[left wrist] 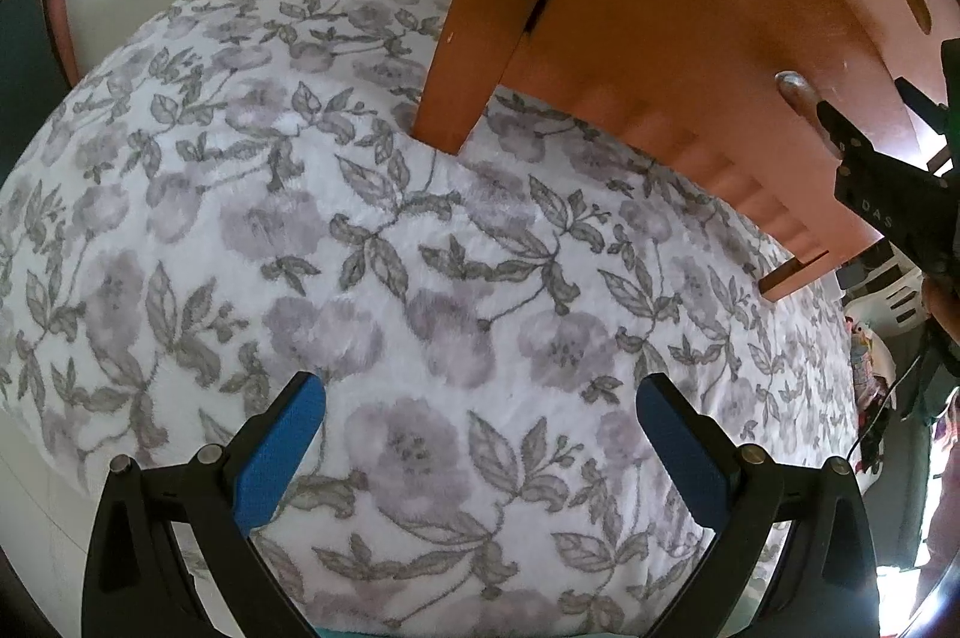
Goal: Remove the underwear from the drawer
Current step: 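Pull the lower drawer outward with the right gripper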
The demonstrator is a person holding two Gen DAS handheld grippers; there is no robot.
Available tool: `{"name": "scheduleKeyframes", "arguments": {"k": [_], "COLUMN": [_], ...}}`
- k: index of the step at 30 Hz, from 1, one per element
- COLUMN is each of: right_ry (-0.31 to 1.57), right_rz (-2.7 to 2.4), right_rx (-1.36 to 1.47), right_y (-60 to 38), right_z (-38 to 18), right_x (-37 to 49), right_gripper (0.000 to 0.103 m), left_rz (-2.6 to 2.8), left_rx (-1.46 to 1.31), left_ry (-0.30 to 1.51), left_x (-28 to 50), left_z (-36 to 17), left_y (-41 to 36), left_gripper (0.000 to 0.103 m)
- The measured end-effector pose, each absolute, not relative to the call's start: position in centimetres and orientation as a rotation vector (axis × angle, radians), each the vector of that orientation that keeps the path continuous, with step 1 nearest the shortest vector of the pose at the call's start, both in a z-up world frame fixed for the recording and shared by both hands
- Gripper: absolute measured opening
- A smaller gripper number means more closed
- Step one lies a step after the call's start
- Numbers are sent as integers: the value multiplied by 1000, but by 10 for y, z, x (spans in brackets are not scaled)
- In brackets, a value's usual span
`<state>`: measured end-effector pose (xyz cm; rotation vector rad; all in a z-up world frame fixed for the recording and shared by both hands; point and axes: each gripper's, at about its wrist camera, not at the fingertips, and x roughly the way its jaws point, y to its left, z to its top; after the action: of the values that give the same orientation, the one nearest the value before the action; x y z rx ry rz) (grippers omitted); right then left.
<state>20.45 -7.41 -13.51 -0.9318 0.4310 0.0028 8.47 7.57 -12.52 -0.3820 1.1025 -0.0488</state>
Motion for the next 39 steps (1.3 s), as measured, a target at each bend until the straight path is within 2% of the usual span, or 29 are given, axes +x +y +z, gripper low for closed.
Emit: {"name": "scheduleKeyframes", "arguments": {"k": [7, 14, 19, 29, 39], "right_ry": [423, 462, 481, 534, 643], "right_rz": [-8, 0, 18, 77, 233], "right_rx": [-987, -1000, -990, -931, -870], "right_y": [-67, -66, -72, -75, -93], "right_z": [-160, -147, -102, -88, -41], "right_x": [215, 218, 202, 172, 165], "right_gripper": [89, 85, 85, 83, 82], "left_rz": [-62, -66, -64, -62, -55], "left_rx": [-400, -419, -419, -410, -395], "left_ry": [1113, 1117, 1098, 1055, 1035], "left_x": [87, 88, 86, 79, 71], "left_z": [-131, -133, -126, -102, -85], "left_y": [77, 79, 80, 83, 86], "left_gripper": [103, 103, 103, 103, 103]}}
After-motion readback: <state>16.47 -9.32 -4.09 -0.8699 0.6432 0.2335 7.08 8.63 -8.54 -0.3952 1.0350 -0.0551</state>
